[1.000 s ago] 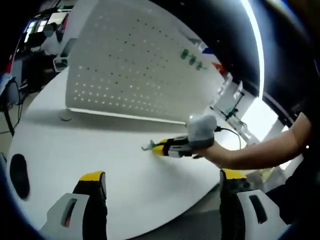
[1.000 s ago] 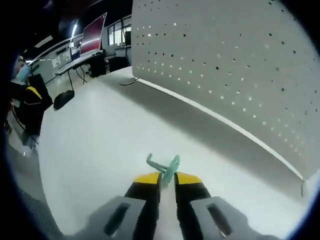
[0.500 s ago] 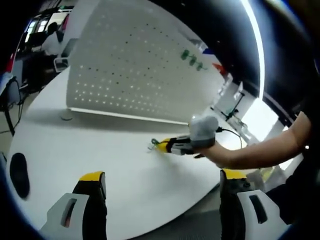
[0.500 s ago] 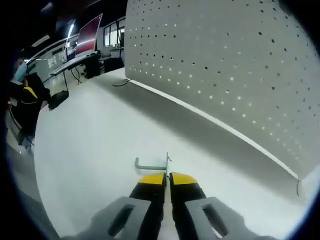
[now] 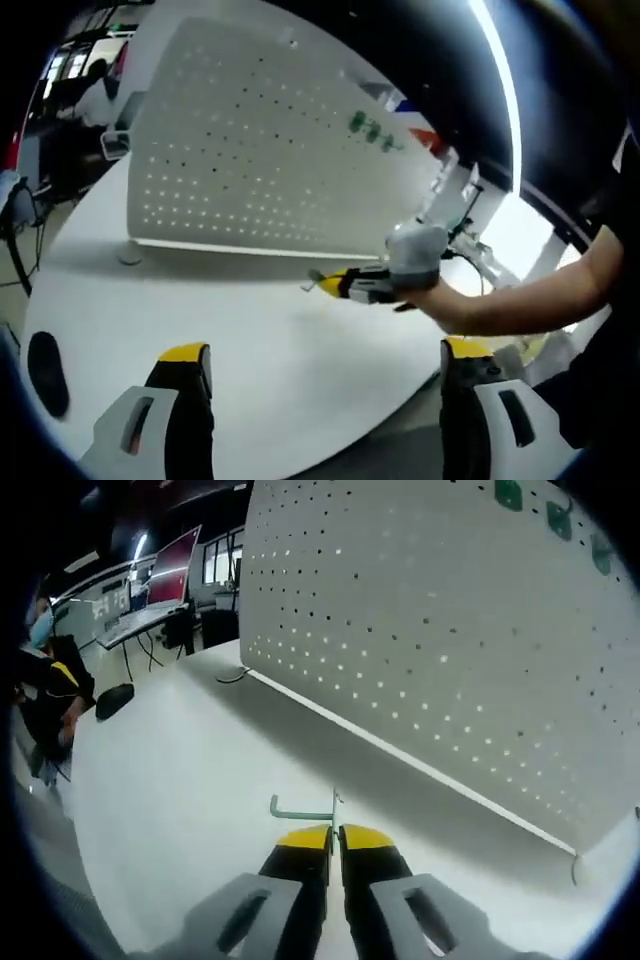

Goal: Insert the hook assembly into the mounting plate slot until the hook locks in place.

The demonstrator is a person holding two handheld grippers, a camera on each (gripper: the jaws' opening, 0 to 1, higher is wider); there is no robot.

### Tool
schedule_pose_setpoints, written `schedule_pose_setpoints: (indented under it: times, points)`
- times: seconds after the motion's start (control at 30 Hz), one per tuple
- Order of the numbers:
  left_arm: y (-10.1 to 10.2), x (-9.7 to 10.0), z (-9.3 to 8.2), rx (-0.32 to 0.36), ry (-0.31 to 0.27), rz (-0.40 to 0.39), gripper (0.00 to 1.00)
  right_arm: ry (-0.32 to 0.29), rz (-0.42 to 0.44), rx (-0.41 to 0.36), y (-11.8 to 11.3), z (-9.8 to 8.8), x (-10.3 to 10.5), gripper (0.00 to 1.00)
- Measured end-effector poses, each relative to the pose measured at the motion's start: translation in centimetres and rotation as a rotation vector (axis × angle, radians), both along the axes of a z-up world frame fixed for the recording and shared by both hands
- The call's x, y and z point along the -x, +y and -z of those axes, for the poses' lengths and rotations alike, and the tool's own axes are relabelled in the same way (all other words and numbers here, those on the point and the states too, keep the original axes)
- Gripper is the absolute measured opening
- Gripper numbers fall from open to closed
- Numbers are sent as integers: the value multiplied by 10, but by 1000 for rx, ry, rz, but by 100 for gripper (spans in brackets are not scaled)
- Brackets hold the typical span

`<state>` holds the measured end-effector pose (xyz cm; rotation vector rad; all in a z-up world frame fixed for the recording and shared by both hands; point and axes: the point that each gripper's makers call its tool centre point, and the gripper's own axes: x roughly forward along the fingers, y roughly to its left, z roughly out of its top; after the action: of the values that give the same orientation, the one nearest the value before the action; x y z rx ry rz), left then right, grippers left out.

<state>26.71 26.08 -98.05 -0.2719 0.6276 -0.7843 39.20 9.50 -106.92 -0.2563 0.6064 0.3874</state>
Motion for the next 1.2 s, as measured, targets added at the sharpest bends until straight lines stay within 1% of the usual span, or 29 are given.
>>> schedule_pose_setpoints:
  times: [0.2, 0.27, 0.33, 0.43, 0.47, 0.53, 0.57, 0.6, 0.7, 0.73, 0.8, 0.83, 0.87, 0.93, 0.97, 1.0, 1.03, 1.07, 1.1, 1.13, 1.2]
  points:
    - [6, 1, -3, -13, -10, -7, 95, -46, 42, -57, -7, -34, 0, 1]
    - [10, 1, -4, -19, -11, -14, 95, -56, 51, -72, -10, -42, 1, 1]
    - [13, 1, -5, -20, -12, -18, 95, -68, 66, -119, -11, -53, 2, 1]
    - [17, 1, -9, -22, -13, -18, 92, -69, 60, -145, -13, -67, 8, 1]
    - [17, 0, -10, -24, -15, -20, 91, -70, 56, -148, -12, -70, 10, 1]
    - [18, 0, -14, -27, -20, -19, 92, -63, 37, -126, -13, -73, 17, 1]
    - [18, 0, -15, -27, -22, -18, 92, -58, 36, -136, -14, -74, 20, 1]
    - [18, -1, -18, -24, -27, -14, 92, -48, 38, -162, -14, -76, 24, 1]
    - [17, -4, -25, -17, -40, -6, 90, -46, 38, -194, -15, -81, 32, 0]
    - [17, -6, -28, -13, -48, -5, 89, -51, 34, -212, -14, -85, 36, 1]
    - [16, -8, -31, -11, -56, -1, 88, -55, 18, -282, -8, -94, 42, 0]
    - [16, -9, -32, -13, -58, 2, 87, -54, 9, -293, -6, -97, 45, 1]
    - [15, -9, -32, -14, -61, 6, 87, -60, -12, -325, -2, -101, 47, 1]
    - [13, -10, -34, -14, -66, 15, 87, -62, -30, -320, 0, -106, 54, 1]
    - [12, -12, -36, -11, -67, 19, 86, -79, -66, -354, 7, -112, 58, 1]
    - [12, -13, -37, -5, -71, 22, 85, -64, -58, -364, 7, -112, 62, 0]
    - [10, -15, -42, 13, -81, 22, 83, -68, -67, -402, 10, -117, 65, 0]
    - [9, -17, -47, 31, -103, 23, 81, -93, -79, -419, 13, -123, 66, 1]
    - [6, -20, -55, 56, -134, 25, 80, -98, -93, -373, 12, -122, 70, 1]
    - [5, -20, -56, 59, -131, 26, 80, -105, -123, -361, 15, -124, 72, 1]
    - [2, -22, -60, 52, -140, 41, 77, -92, -128, -399, 20, -127, 79, 0]
